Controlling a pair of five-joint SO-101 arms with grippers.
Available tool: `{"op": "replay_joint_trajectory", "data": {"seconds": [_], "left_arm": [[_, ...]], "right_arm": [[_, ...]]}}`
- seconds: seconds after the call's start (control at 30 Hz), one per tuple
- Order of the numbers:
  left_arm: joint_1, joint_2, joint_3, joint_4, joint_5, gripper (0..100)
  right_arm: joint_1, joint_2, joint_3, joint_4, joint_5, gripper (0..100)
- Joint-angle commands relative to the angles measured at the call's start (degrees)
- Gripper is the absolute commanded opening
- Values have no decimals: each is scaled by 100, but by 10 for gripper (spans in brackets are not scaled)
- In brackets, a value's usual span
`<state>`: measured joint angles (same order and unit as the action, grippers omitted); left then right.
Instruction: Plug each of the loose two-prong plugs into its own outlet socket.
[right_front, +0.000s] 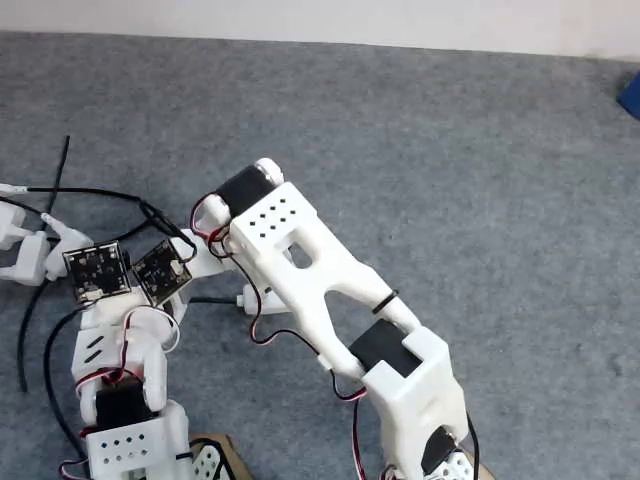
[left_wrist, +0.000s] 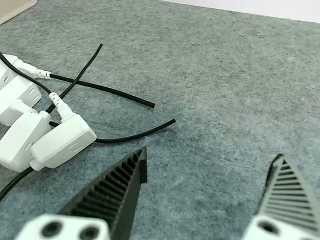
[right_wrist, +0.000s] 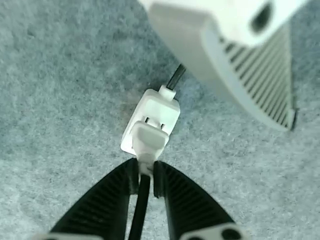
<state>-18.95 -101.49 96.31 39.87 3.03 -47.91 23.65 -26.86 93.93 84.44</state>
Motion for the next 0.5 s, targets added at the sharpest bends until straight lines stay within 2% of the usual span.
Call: {"op": "replay_joint_trajectory", "data": {"seconds": [0.0, 0.47], "left_arm": [[119, -40, 84, 18, 26, 376], [119, -40, 84, 18, 26, 376]], "right_arm": [[92, -40, -251, -84, 105, 8], [286, 84, -233, -286, 105, 8]]}}
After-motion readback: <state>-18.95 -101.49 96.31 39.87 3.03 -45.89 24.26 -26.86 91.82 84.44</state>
